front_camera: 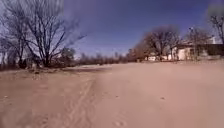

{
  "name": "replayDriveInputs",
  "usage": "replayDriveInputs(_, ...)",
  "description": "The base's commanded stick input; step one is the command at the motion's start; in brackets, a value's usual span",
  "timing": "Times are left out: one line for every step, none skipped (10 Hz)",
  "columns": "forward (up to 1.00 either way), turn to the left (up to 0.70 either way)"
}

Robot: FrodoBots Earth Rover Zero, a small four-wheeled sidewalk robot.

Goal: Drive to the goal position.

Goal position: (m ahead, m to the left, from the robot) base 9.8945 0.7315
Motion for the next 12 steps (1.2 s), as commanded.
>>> replayDriveInputs(1.0, 0.0)
replayDriveInputs(1.0, 0.0)
replayDriveInputs(1.0, 0.0)
replayDriveInputs(1.0, 0.0)
replayDriveInputs(1.0, 0.0)
replayDriveInputs(1.0, 0.0)
replayDriveInputs(1.0, 0.0)
replayDriveInputs(1.0, 0.0)
replayDriveInputs(1.0, 0.0)
replayDriveInputs(1.0, 0.0)
replayDriveInputs(1.0, 0.0)
replayDriveInputs(1.0, 0.0)
